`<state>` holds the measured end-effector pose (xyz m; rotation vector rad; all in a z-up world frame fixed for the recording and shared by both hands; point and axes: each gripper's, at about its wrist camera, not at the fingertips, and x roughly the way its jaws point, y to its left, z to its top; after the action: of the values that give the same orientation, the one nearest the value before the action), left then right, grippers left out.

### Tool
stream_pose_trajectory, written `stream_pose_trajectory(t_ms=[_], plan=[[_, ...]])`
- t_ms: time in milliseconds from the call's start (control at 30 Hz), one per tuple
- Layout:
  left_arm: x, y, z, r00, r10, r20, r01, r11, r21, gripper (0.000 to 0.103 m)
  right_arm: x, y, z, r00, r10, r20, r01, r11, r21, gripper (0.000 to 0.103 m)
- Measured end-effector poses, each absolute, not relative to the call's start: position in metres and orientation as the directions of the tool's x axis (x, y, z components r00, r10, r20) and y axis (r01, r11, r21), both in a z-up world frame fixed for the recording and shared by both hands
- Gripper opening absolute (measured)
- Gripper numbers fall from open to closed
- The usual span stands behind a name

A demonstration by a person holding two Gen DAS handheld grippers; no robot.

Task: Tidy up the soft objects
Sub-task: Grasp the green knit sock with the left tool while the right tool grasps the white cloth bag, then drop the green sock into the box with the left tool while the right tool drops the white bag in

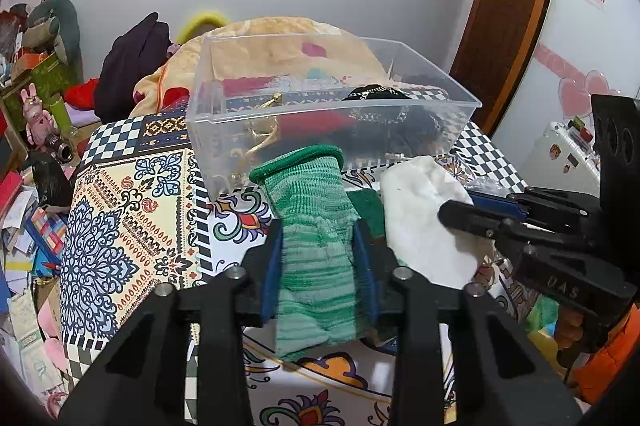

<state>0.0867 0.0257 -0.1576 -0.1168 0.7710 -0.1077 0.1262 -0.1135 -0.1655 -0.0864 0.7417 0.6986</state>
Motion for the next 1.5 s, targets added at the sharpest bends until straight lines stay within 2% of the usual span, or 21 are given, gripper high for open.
stream_pose_trajectory(t_ms=[133,300,833,1000,1067,1100,1133,1167,1400,1467,1500], plan=[[0.085,0.031,-0.153,0.723,-0.145,-0.675,0.052,0.986,-0.155,0.023,0.123,-0.118,-0.157,0.543,0.565,-0.622,-0.614,0.772,0.165,0.01],[0.08,0.034,-0.141,0.748,-0.143,-0.648,0.048,0.986,-0.162,0.019,0.118,-0.124,-0.145,0.566,0.575,-0.591,-0.61,0.774,0.169,0.009],[0.075,0.052,-0.084,0.847,-0.107,-0.52,0.03,0.988,-0.153,0.019,0.112,-0.141,-0.085,0.686,0.586,-0.431,-0.6,0.791,0.121,0.008],[0.077,0.055,-0.075,0.864,-0.101,-0.494,0.025,0.987,-0.158,0.019,0.121,-0.136,-0.097,0.667,0.562,-0.488,-0.592,0.798,0.11,0.01],[0.076,0.055,-0.076,0.864,-0.103,-0.493,0.026,0.987,-0.16,0.019,0.126,-0.134,-0.112,0.643,0.544,-0.538,-0.586,0.803,0.111,0.024],[0.075,0.055,-0.077,0.863,-0.103,-0.494,0.026,0.987,-0.159,0.019,0.129,-0.133,-0.119,0.633,0.536,-0.559,-0.583,0.805,0.112,0.043],[0.075,0.055,-0.078,0.862,-0.101,-0.496,0.026,0.987,-0.157,0.019,0.131,-0.132,-0.126,0.626,0.527,-0.574,-0.576,0.809,0.115,0.057],[0.074,0.055,-0.079,0.861,-0.1,-0.499,0.025,0.988,-0.154,0.019,0.133,-0.132,-0.135,0.623,0.519,-0.586,-0.569,0.814,0.117,0.059],[0.074,0.056,-0.088,0.848,-0.098,-0.521,0.019,0.988,-0.156,0.019,0.148,-0.127,-0.168,0.519,0.533,-0.668,-0.57,0.799,0.194,0.059],[0.075,0.056,-0.09,0.847,-0.096,-0.523,0.017,0.988,-0.155,0.019,0.148,-0.124,-0.171,0.514,0.535,-0.671,-0.573,0.796,0.196,0.05],[0.076,0.056,-0.09,0.847,-0.094,-0.523,0.016,0.988,-0.152,0.019,0.148,-0.123,-0.171,0.514,0.533,-0.671,-0.577,0.795,0.189,0.04]])
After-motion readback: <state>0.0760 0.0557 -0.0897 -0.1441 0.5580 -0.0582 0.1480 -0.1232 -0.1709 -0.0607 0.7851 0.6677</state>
